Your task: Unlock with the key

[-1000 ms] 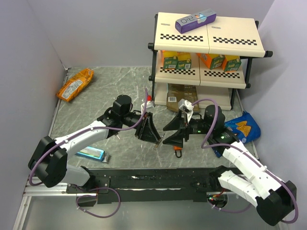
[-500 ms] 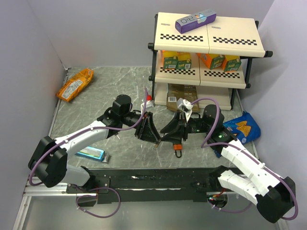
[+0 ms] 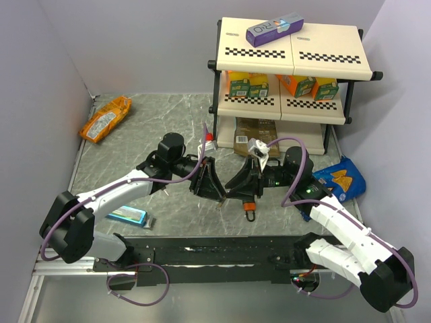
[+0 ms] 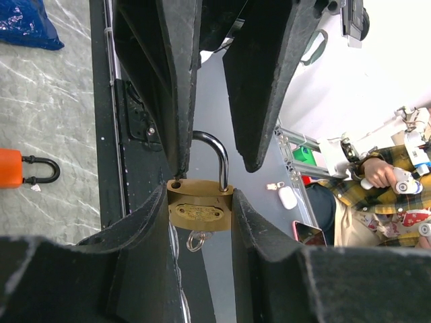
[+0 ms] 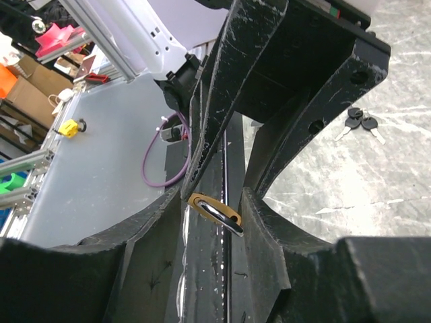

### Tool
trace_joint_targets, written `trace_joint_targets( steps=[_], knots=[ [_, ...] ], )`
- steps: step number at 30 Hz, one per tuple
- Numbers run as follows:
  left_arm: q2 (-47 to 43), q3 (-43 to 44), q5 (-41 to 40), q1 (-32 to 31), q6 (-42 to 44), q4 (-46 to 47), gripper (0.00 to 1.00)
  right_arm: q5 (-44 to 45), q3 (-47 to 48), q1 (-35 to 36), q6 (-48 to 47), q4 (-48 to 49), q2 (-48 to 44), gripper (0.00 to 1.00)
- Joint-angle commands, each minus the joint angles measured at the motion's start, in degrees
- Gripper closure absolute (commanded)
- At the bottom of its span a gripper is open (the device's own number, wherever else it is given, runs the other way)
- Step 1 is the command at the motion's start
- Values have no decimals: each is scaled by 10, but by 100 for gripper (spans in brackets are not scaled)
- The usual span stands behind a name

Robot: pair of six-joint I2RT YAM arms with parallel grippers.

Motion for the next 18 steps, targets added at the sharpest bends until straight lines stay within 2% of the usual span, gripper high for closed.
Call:
trace_joint_targets(
  steps=[1,6,7,13,17,18],
  knots=[
    [-14,10,8,0,24,7,99,-7,8,4,-17,-8,0,54],
    [-17,22,-38,0,68,-51,99,8,14,3,-18,-22,1,66],
    [-17,26,-49,0,77,-63,99,9,16,4,-18,-24,4,72],
    [-31,37,-196,0,137,-133,99,30,33,3,-4,-43,28,90],
    [-46,30,-273,-12,144,-136,99,59,47,3,0,-63,47,93],
    [-50,30,-319,-16,154,-139,99,66,53,3,1,-74,57,93]
  ],
)
